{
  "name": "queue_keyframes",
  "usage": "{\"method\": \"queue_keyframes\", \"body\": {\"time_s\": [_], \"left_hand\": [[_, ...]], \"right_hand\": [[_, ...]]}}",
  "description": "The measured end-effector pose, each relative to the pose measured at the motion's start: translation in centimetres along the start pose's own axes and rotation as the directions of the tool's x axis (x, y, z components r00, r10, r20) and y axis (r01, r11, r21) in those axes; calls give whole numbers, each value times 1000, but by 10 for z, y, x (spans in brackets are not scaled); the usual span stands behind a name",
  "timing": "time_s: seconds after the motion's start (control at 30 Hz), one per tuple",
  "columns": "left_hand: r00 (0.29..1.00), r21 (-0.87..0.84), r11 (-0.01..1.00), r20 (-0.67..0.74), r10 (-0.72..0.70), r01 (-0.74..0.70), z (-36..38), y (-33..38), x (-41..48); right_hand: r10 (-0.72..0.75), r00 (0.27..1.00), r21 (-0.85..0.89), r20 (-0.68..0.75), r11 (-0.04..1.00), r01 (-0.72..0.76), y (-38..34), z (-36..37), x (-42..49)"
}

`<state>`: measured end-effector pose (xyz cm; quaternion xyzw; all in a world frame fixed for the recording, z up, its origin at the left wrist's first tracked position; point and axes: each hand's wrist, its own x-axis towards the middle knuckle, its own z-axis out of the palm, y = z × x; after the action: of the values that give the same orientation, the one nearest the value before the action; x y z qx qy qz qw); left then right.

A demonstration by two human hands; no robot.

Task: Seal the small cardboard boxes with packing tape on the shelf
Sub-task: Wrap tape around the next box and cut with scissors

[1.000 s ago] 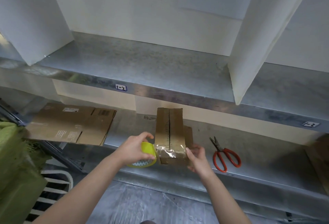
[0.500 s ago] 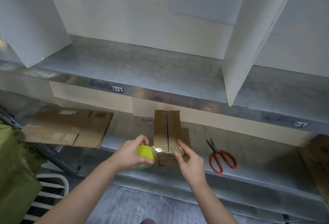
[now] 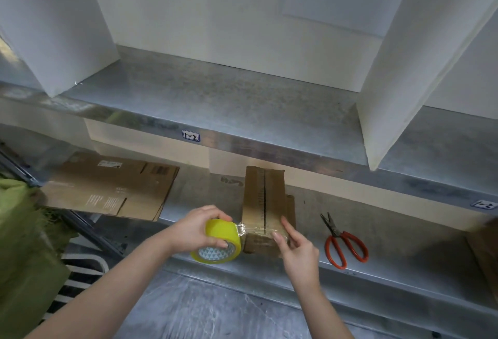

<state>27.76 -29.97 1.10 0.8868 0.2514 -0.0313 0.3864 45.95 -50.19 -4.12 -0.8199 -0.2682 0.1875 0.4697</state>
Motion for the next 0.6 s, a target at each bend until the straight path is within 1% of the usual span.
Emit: {"method": "queue_keyframes", "body": {"time_s": [0.17, 0.23, 0.3, 0.4, 0.5, 0.53, 0.6], "left_hand": [[998, 192, 980, 32, 46, -51, -3, -1, 9], [999, 284, 958, 21, 40, -44, 1, -5, 6], [999, 333, 943, -34, 37, -24, 6, -7, 5], [991, 415, 909, -127, 41, 16, 13, -7, 7], [987, 529, 842, -160, -28, 110, 17, -10, 5], [986, 528, 840, -165, -40, 122, 18, -12, 4], [986, 440, 890, -156, -58, 122, 17, -12, 0]], "right_hand": [[-3, 1000, 24, 13, 1000, 2, -2, 1, -3], [-16, 1000, 19, 21, 1000, 16, -2, 3, -4], [-35, 999, 11, 31, 999, 34, -3, 4, -5], [1, 999, 10, 49, 1000, -1, -4, 2, -4], [-5, 999, -18, 54, 1000, 6, -8, 2, -4], [-17, 998, -36, 54, 999, 19, -10, 3, -4], [-31, 998, -84, 57, 996, 36, -11, 1, -3]]}}
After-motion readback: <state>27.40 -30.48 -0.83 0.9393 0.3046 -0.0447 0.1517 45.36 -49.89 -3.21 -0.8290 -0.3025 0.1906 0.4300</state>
